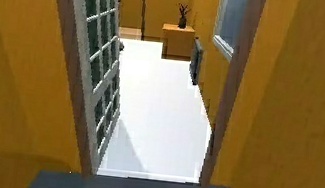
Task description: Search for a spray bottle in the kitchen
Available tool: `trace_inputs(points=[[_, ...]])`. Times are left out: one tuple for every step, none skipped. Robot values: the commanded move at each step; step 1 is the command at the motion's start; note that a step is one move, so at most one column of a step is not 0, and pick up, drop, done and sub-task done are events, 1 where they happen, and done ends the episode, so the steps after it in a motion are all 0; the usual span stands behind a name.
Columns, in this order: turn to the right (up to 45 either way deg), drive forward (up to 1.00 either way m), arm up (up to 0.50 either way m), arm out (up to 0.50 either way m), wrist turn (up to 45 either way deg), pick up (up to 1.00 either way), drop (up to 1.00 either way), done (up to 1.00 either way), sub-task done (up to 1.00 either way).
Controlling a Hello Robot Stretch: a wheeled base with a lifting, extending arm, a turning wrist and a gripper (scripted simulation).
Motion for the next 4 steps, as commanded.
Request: trace_inputs(points=[[45.0,0.0,0.0,0.0,0.0,0.0,0.0,0.0,0.0],[42.0,0.0,0.0,0.0,0.0,0.0,0.0,0.0,0.0],[0.0,0.2,0.0,0.0,0.0,0.0,0.0,0.0,0.0],[-45.0,0.0,0.0,0.0,0.0,0.0,0.0,0.0,0.0]])
